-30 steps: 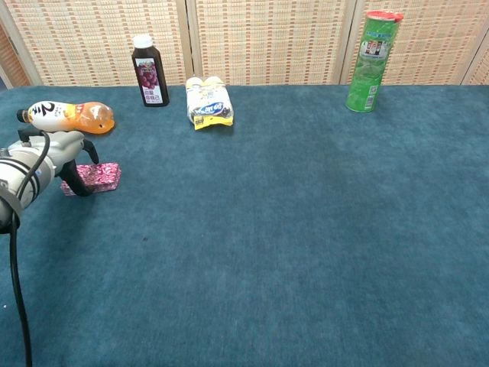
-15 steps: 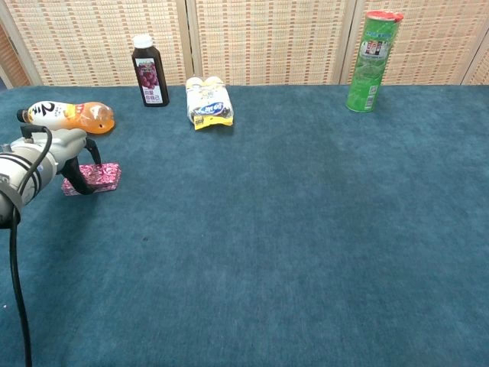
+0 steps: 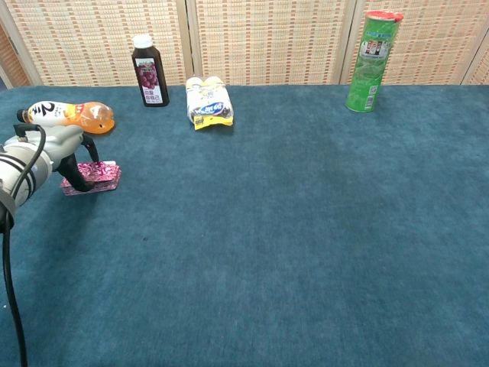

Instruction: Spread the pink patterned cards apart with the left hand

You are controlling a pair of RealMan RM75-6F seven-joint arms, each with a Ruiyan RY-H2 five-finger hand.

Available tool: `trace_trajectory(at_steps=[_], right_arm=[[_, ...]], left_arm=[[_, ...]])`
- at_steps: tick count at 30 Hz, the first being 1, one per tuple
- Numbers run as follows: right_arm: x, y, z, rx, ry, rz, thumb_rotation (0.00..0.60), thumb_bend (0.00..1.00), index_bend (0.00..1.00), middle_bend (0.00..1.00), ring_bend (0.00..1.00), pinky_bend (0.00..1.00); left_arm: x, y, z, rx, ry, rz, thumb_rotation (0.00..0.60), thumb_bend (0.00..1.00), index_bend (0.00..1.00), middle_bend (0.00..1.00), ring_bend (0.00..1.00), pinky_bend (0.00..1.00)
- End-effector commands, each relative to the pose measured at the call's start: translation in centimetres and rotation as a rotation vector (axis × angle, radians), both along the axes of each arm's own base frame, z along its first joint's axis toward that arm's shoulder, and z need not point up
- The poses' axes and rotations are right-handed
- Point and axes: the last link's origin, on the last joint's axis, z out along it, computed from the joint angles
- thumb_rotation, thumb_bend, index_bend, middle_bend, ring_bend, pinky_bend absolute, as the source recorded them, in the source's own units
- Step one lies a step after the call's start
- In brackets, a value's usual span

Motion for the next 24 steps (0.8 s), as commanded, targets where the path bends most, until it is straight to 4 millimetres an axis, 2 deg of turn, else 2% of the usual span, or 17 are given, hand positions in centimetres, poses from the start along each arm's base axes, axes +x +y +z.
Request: trace_trajectory(at_steps=[1,8,14,24], right_arm=[[0.0,0.0,0.0,0.002,0.000,0.000,0.600,0.53,0.75,0.65,0.69,0.99],[0.0,0.0,0.0,-0.001,0.000,0.001,0.600,0.53,0.75,0.65,0.70,0.99],[0.0,0.0,0.0,-0.003,0.000,0.000,0.600,0.53,0.75,0.65,0.69,0.99],[0.1,0.0,-0.3,-0.002,0.011,0.000,0.600,0.53,0.75,0.65,0.69,0.99]], left_arm=[[0.0,-0.1,0.2,0.005,-0.004,-0.005,0.600,0.35,0.44,1.00,1.00,1.00],[-0.1,-0.5,0.8,0.014,-0.009,-0.027,0.600,0.35,0.43,1.00,1.00,1.00],[-0.7,-1.6,2.4,0.038,-0.023,-0.047,0.600,0.35,0.43,1.00,1.00,1.00],[-3.1,-4.1,5.2,0.045,-0.026,-0.055,0.600,0.35,0.42,1.00,1.00,1.00]])
